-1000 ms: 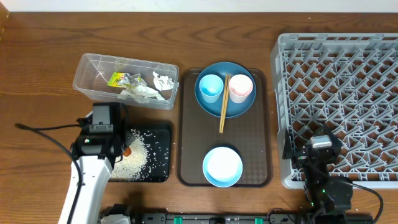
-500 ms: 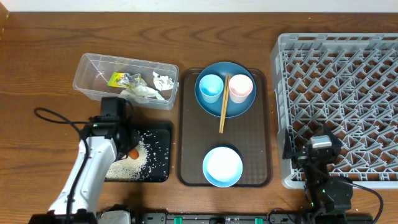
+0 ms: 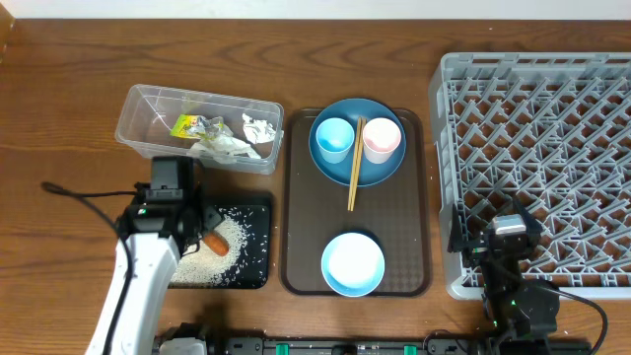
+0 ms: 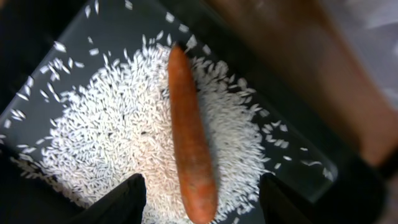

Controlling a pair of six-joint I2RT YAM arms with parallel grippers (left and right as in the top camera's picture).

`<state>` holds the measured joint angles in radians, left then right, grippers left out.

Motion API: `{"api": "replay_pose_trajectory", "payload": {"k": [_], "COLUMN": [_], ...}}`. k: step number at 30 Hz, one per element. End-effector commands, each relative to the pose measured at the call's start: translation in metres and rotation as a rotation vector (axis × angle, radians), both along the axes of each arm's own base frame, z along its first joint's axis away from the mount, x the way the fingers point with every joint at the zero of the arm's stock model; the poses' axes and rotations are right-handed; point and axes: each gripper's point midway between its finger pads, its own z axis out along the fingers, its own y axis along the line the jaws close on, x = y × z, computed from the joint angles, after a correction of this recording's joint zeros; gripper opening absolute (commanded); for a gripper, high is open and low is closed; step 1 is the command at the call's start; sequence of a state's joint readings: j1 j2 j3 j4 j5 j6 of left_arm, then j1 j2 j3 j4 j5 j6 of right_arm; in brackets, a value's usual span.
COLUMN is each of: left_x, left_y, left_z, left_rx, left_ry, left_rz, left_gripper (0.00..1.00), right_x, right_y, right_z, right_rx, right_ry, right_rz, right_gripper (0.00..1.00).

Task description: Sort waste into correct bins and load items into the dishwasher rack

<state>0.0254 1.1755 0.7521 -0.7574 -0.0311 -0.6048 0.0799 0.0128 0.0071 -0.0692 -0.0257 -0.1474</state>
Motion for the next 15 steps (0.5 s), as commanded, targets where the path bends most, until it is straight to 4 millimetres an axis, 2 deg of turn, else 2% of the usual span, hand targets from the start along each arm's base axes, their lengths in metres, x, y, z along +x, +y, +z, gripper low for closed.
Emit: {"api": "replay_pose_trajectory", "payload": {"k": [1, 3, 6, 11, 15], "left_x": [0.016, 0.019, 0.019, 0.020, 0.022], "left_y": [-0.010, -0.027, -0.046, -0.078, -0.100], "left_z": [0.038, 0.055, 0.077, 0.115, 0.142], "left_rx": [-0.032, -0.097, -0.188, -0.326, -0.373], "left_ry": [-0.132, -0.199, -0.253, -0.298, -0.316], "left_rz": [-0.090, -0.186, -0.240, -0.361, -0.446], "left_gripper": [0.61, 0.61, 0.61, 0.61, 0.62], "right_x": [0.000, 0.000, 0.000, 0.000, 0.000], "right_y": [-0.003, -0.003, -0.003, -0.003, -0.003], "right_z": [-0.001, -0.001, -0.001, -0.001, -0.001], "right_rx": [-0.007, -0.007, -0.007, -0.007, -0.007], "right_ry": [0.002, 0.002, 0.002, 0.002, 0.002], "right_rz": [-0.013, -0.013, -0.013, -0.013, -0.013], "right_gripper": [0.99, 0.99, 0.99, 0.99, 0.99]}}
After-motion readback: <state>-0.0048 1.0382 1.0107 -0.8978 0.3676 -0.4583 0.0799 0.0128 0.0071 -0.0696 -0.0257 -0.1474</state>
